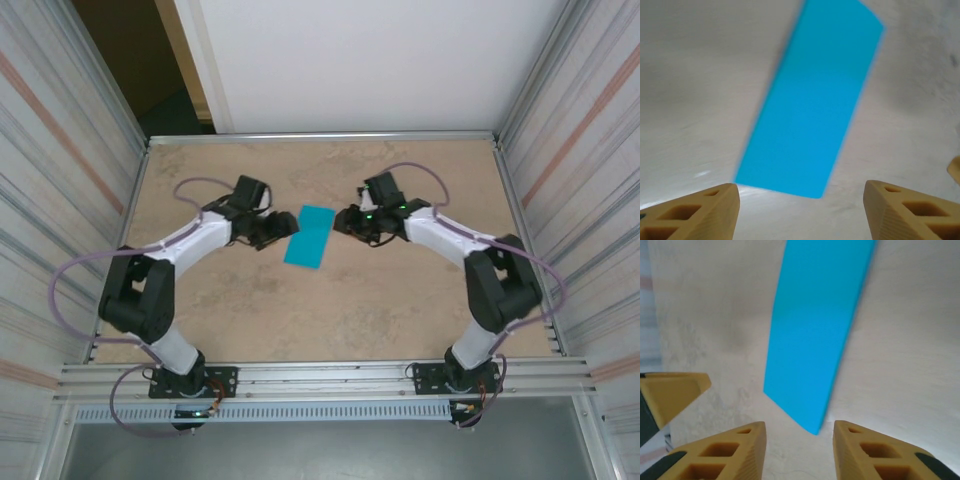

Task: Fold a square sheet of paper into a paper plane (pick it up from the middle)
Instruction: Turn over the paper at the center of the table, then third fold the triangle at the center of the table.

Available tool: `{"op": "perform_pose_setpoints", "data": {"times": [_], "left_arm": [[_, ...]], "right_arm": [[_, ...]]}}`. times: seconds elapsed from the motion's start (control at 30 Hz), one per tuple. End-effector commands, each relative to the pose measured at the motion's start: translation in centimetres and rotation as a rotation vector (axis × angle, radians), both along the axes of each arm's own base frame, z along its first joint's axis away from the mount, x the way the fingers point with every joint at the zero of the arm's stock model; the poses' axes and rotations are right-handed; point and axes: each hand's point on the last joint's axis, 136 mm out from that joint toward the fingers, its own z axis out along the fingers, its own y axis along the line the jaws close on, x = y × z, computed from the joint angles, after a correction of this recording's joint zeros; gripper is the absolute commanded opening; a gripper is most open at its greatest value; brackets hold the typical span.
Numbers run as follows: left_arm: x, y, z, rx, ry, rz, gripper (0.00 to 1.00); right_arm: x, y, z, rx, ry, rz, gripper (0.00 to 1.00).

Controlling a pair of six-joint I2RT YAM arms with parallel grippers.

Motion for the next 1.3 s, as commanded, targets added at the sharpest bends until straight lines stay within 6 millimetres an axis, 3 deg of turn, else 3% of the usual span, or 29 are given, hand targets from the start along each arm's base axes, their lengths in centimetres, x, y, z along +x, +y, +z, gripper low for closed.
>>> {"op": "perform_pose_setpoints", "data": {"times": [0.0, 0.2, 0.3, 0.53, 0.73, 0.87, 1.0, 1.07, 1.13, 1.27], "left_arm": [[-0.9, 1.6, 0.4, -0.072, -0.001, 0.095, 0.69], [-2.4, 4.2, -0.6, -0.1, 0.02, 0.169, 0.72], [-2.5, 4.2, -0.8, -0.108, 0.03, 0.164, 0.72], [-2.1, 3.1, -0.8, -0.154, 0.032, 0.124, 0.72], [-2.1, 2.4, -1.1, -0.182, 0.039, 0.087, 0.72], [-2.3, 1.5, -1.1, -0.192, 0.035, 0.052, 0.72], [-2.6, 0.2, -1.3, -0.199, 0.034, 0.018, 0.73], [-2.8, -0.6, -1.5, -0.207, 0.037, 0.004, 0.73], [-2.9, -1.2, -1.5, -0.221, 0.032, -0.002, 0.74], [-3.1, -2.7, -1.6, -0.251, 0.029, -0.034, 0.74]], "right_arm": [[-0.3, 3.8, -1.1, 0.037, 0.036, 0.087, 0.32], [-0.4, 7.3, -4.7, 0.045, 0.124, 0.147, 0.28], [-0.6, 7.4, -6.5, 0.033, 0.164, 0.165, 0.27], [-2.1, 5.5, -9.4, 0.001, 0.223, 0.224, 0.29], [-4.3, 1.1, -11.4, -0.109, 0.264, 0.353, 0.3], [-4.5, -0.4, -10.6, -0.08, 0.243, 0.383, 0.3], [-3.4, 1.6, -5.3, 0.032, 0.127, 0.349, 0.32], [-2.2, 1.8, -3.7, 0.033, 0.067, 0.242, 0.33], [-1.5, 1.5, -3.5, 0.044, 0.069, 0.145, 0.34], [-0.9, 0.7, -5.3, 0.008, 0.101, 0.027, 0.31]]}}
